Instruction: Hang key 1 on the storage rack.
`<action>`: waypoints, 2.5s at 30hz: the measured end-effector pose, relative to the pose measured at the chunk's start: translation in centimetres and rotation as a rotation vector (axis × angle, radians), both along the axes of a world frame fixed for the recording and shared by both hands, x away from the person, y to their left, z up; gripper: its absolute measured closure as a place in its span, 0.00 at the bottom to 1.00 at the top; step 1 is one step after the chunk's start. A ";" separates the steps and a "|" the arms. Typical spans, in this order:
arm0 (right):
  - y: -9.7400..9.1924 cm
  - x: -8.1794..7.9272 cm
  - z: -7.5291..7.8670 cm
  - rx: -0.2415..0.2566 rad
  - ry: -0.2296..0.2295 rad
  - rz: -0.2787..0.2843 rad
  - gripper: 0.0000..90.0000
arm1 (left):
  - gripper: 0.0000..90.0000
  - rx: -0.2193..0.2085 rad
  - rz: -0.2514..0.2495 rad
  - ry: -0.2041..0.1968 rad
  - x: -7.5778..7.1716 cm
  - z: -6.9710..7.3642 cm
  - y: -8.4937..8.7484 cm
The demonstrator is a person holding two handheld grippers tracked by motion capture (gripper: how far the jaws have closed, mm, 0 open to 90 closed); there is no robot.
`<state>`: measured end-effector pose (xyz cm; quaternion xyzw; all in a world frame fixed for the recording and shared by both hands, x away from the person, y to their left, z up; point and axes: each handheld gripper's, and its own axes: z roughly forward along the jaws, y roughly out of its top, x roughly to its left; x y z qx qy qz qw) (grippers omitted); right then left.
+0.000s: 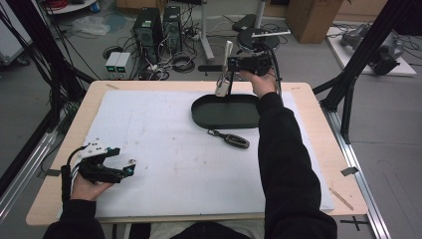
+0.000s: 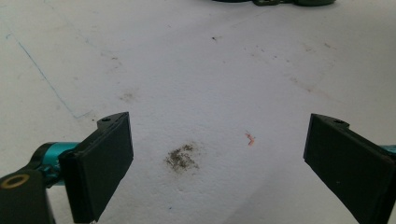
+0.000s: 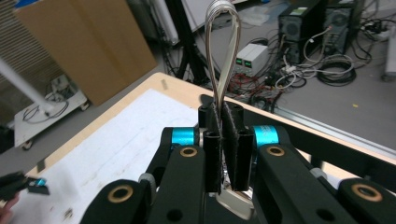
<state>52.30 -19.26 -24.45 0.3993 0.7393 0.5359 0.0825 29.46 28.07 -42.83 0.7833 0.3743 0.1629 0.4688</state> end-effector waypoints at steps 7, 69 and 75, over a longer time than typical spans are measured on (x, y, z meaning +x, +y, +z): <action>-0.9 0.7 -0.4 0.048 -0.002 -0.032 0.97 | 0.10 0.003 0.000 0.003 0.1 0.0 0.0; -1.8 -1.2 -3.5 -0.190 0.034 -0.011 0.01 | 0.10 0.018 -0.009 0.009 0.0 0.0 -0.2; -1.5 -2.4 -3.2 -0.220 0.031 0.026 0.01 | 0.10 0.015 -0.005 0.008 0.0 0.0 -0.1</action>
